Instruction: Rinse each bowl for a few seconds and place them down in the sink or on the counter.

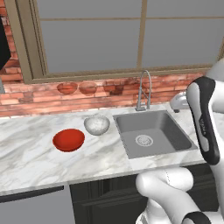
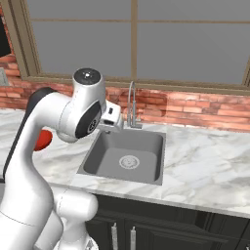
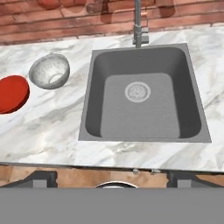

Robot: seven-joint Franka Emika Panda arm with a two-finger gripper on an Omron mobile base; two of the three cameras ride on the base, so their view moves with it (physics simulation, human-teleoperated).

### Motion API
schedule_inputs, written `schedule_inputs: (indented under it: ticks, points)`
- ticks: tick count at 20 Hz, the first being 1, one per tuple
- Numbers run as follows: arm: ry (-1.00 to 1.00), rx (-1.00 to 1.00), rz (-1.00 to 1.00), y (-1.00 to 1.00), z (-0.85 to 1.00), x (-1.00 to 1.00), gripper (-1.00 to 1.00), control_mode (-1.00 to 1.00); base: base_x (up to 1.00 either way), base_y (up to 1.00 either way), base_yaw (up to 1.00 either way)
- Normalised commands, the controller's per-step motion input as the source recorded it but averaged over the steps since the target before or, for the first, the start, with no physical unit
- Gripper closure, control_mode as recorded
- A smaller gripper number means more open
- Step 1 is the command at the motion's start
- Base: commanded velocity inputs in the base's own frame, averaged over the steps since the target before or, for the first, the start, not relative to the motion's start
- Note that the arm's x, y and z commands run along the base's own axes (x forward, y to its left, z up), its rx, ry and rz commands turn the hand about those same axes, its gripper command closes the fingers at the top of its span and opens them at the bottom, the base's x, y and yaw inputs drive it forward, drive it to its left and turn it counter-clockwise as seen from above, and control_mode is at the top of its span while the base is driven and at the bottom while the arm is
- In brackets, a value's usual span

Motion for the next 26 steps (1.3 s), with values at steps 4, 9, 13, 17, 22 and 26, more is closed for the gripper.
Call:
schedule_inputs:
  ticks: [4, 9, 13, 17, 22, 26]
  points:
    - [-0.1, 0.0, 0.07, -0.27, 0.0, 0.0, -1.0, -1.0, 0.0, 0.0, 0.0]
    - [-0.08, 0.0, 0.09, -0.31, -0.09, 0.1, -1.0, -1.0, 0.0, 0.0, 0.0]
    - [-0.09, 0.0, 0.09, -0.31, -0.11, 0.21, -1.0, -1.0, 0.0, 0.0, 0.0]
    - [-0.11, 0.0, 0.09, -0.25, -0.11, 0.2, -1.0, -1.0, 0.0, 0.0, 0.0]
    - [-0.13, 0.0, 0.09, -0.17, -0.09, 0.21, -1.0, -1.0, 0.0, 0.0, 0.0]
    - [-0.12, 0.0, 0.07, -0.15, -0.11, 0.26, -1.0, -1.0, 0.0, 0.0, 0.0]
